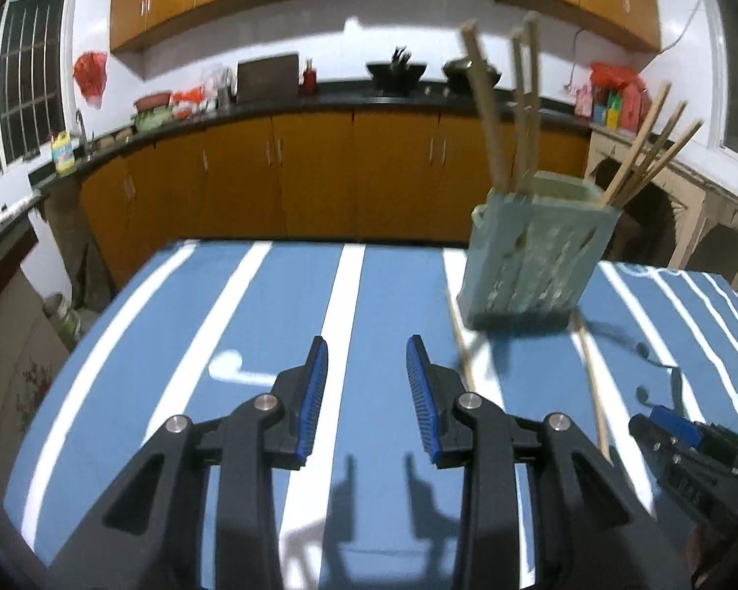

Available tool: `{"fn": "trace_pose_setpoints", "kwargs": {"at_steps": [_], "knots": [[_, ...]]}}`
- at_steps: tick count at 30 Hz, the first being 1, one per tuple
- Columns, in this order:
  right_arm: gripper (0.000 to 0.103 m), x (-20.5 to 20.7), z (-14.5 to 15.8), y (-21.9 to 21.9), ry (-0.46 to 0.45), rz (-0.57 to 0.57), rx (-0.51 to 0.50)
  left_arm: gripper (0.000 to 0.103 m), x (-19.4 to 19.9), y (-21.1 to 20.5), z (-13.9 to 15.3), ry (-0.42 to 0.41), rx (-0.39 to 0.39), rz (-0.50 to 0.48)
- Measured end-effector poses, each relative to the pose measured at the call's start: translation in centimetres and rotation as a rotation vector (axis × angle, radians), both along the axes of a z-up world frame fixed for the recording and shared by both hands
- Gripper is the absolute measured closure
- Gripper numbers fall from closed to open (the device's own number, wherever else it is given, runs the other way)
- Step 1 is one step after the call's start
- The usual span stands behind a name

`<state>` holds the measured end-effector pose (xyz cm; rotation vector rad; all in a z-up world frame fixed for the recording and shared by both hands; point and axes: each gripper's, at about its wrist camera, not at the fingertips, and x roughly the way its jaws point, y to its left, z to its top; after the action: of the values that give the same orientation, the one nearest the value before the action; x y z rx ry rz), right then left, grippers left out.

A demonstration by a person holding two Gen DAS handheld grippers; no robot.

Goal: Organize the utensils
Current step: 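Move both open tools back down toward the last chopsticks, then close the left tool on a wooden chopstick while the right tool holds another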

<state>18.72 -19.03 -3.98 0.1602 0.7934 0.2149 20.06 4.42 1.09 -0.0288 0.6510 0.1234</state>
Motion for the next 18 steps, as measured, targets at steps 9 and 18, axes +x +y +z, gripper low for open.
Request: {"fn": "trace_pose_setpoints", "kwargs": {"at_steps": [9,18], "knots": [[0.073,0.3,-1.6,1.7,0.044,0.011,-0.12,0.069,0.7,0.0,-2.3,0.079,-0.046,-0.017],[0.095,1.2,-1.8,-3.2,0.056,-0.119,-0.111,0.069,1.5,-4.1,-5.0,0.165,-0.096,-0.146]]}}
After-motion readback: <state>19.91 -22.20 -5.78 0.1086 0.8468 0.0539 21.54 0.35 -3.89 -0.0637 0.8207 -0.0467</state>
